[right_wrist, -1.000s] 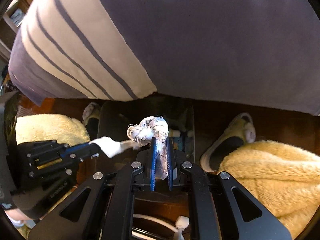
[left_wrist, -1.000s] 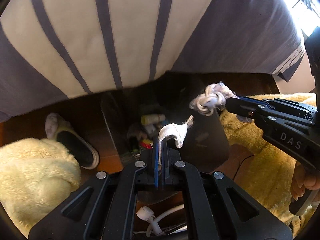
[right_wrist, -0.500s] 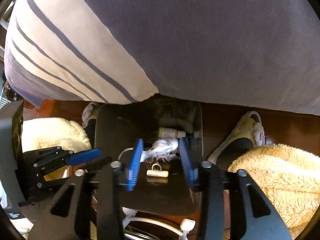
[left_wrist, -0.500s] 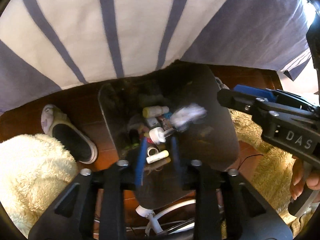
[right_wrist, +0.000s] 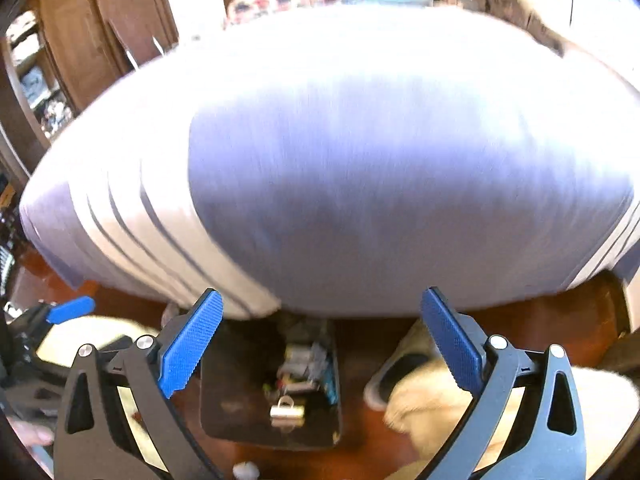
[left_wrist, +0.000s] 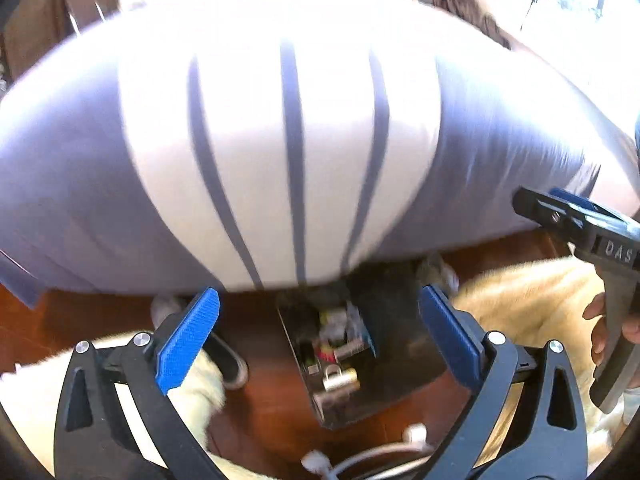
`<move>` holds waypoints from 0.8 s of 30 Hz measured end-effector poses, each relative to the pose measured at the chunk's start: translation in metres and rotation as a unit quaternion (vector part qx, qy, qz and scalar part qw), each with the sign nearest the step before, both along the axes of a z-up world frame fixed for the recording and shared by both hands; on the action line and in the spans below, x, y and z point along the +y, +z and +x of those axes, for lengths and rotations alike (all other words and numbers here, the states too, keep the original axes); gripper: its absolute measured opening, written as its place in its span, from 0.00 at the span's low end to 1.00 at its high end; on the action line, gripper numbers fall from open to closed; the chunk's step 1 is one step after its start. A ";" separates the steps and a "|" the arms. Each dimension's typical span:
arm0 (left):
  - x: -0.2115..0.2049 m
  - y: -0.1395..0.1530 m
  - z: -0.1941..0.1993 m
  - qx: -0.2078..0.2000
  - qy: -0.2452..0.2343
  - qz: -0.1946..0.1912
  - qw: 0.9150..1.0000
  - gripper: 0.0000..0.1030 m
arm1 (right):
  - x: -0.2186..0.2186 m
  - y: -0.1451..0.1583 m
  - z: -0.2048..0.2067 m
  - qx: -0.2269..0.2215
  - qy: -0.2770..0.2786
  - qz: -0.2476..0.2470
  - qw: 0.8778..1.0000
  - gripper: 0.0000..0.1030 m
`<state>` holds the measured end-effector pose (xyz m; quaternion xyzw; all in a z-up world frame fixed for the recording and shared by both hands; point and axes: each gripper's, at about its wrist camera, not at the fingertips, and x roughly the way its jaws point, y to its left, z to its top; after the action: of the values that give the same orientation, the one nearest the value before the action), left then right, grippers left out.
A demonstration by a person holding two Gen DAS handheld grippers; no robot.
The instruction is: Collect trash
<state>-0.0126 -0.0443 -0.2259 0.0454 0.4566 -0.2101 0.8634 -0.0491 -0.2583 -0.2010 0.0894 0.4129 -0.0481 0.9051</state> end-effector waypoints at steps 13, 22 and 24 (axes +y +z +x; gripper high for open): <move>0.019 0.183 -0.011 -0.231 0.061 -0.029 0.971 0.92 | -0.003 0.162 -0.029 -0.199 -0.030 -0.070 0.977 0.97; 0.016 0.232 -0.017 -0.290 0.087 -0.030 0.953 0.92 | -0.006 0.217 -0.044 -0.265 -0.066 -0.102 0.957 0.97; 0.017 0.235 -0.018 -0.292 0.097 -0.028 0.951 0.92 | -0.004 0.218 -0.048 -0.269 -0.071 -0.106 0.955 0.97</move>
<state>-0.0307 -0.0275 0.0092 0.0358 0.1807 -0.1157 0.9760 -0.0968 -0.2622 0.0170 0.0319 0.1396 -0.1301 0.9811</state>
